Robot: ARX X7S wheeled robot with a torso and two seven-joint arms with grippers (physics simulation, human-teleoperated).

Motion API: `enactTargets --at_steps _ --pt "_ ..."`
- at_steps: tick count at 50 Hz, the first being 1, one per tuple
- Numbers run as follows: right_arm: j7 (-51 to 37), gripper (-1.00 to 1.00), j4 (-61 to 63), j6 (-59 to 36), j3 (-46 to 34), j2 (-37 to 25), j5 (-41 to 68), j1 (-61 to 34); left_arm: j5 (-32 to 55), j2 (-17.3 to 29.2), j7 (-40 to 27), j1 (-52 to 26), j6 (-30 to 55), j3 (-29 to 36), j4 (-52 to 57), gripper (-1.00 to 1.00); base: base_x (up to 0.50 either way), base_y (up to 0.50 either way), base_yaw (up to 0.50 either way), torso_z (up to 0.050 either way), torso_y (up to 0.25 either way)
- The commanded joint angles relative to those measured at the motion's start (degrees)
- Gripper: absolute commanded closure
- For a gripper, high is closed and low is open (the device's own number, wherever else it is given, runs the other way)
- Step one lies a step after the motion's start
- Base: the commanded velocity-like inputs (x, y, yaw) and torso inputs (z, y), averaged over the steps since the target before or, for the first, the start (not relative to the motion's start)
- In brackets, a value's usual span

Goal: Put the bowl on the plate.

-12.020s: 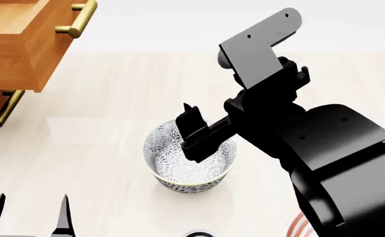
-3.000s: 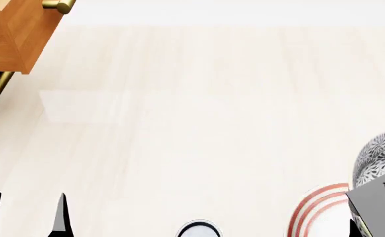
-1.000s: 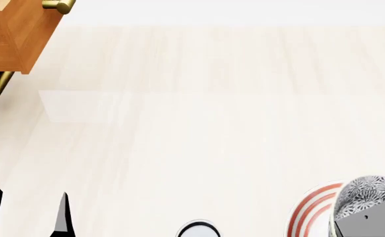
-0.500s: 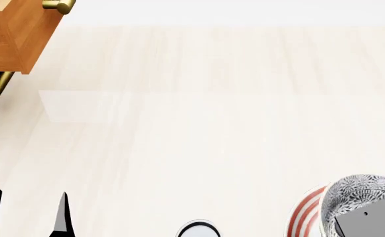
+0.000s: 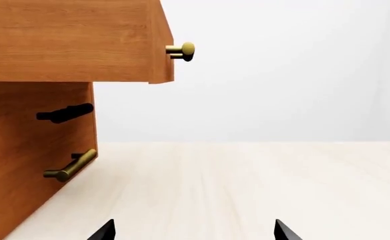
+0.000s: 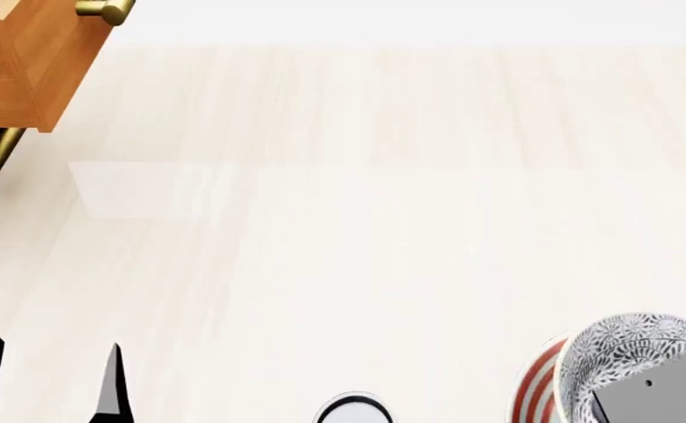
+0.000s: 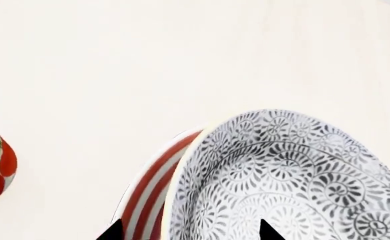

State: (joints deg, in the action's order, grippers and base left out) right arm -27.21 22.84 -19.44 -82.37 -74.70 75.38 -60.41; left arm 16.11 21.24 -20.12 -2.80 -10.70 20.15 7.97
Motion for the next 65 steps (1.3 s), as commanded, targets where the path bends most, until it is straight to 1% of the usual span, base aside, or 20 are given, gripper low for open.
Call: enactTargets --at_steps 1,14,37,55,65 --pt "-0.42 -1.0 3.67 -0.15 1.36 -1.05 -0.4 -1.68 -0.08 0.05 -0.13 0.06 -0.14 0.19 0.02 -1.0 0.0 0.0 0.0 0.0 0.0" --pt "-2.49 -1.0 8.5 -2.24 3.43 -2.78 -0.39 -4.7 0.13 0.28 -0.31 0.11 0.08 0.28 0.49 -1.0 0.0 0.0 0.0 0.0 0.0" --pt "-5.97 -1.0 14.22 -4.35 6.71 -2.6 -0.65 -8.93 0.36 0.57 -0.56 0.17 -0.04 0.36 0.68 -1.0 0.0 0.0 0.0 0.0 0.0" --pt "-9.05 -1.0 16.68 -4.44 9.14 -2.7 -2.23 -11.42 0.42 0.72 -0.67 0.28 -0.47 0.47 0.66 -1.0 0.0 0.0 0.0 0.0 0.0" --pt "-10.69 -1.0 17.34 -2.58 9.79 -3.27 -4.78 -11.27 0.27 0.76 -0.88 0.19 -0.12 0.76 1.0 -1.0 0.0 0.0 0.0 0.0 0.0"
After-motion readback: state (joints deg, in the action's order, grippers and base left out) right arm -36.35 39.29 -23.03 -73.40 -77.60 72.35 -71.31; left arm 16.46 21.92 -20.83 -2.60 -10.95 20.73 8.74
